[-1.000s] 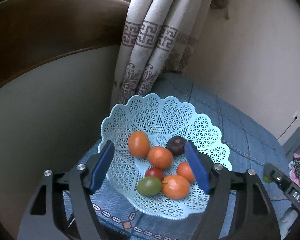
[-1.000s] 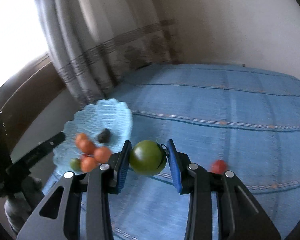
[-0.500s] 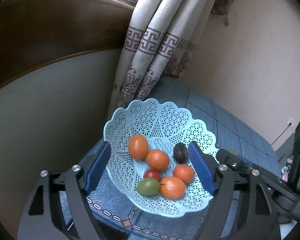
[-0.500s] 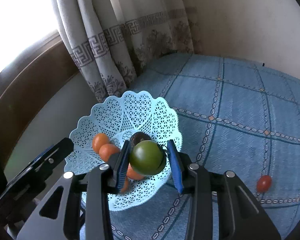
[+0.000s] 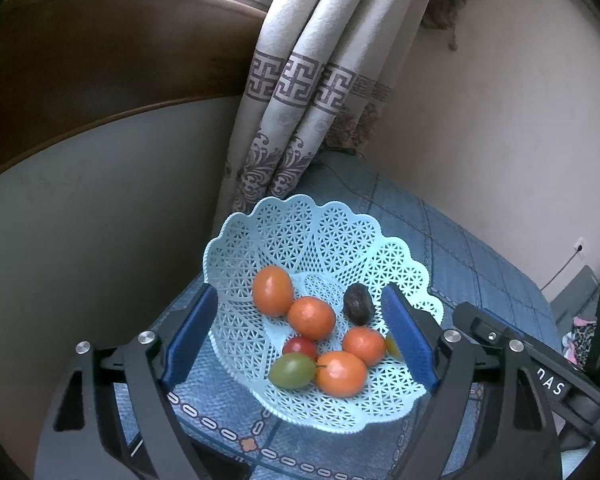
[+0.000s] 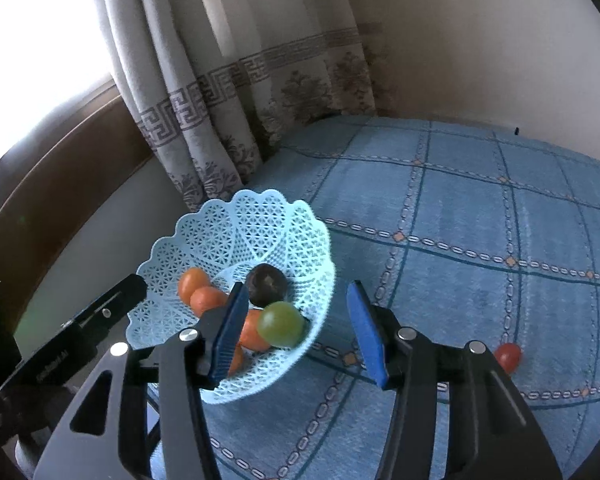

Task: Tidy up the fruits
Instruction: 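Grasp a small green tomato with the right tool while the left tool approaches a red tomato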

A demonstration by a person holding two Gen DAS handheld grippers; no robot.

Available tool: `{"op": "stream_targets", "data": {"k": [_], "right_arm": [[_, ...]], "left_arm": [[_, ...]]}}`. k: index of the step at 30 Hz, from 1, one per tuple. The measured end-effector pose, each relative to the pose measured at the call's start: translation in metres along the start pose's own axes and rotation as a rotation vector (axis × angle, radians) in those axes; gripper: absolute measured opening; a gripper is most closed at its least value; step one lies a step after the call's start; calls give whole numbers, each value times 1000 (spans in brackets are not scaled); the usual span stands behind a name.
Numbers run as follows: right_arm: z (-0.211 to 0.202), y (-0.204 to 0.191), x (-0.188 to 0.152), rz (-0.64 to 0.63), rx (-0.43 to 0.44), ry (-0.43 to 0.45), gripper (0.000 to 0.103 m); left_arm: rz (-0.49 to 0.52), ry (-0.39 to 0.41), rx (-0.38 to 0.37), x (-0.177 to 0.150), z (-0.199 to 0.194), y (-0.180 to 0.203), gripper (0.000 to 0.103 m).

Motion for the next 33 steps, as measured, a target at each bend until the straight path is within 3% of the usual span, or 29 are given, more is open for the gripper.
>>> {"op": "stream_targets", "data": {"k": [11,33], "right_arm": [[-18,38,-19,37,-28,-6,54],[-82,154,-68,36,-198,37,56]], "left_arm": [[-4,-11,-15,-3,2,5,90],[74,-12,-1,-17,1,24,92]]}}
Point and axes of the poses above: each gripper's, at about its wrist camera, not at the fingertips, and z roughly the way its jaws point, y to its right, x to its top, the point moved 10 cm from there along z, roughly the way its jaws point, and after that the axes turned 4 degrees about z, right-handed, at the moved point
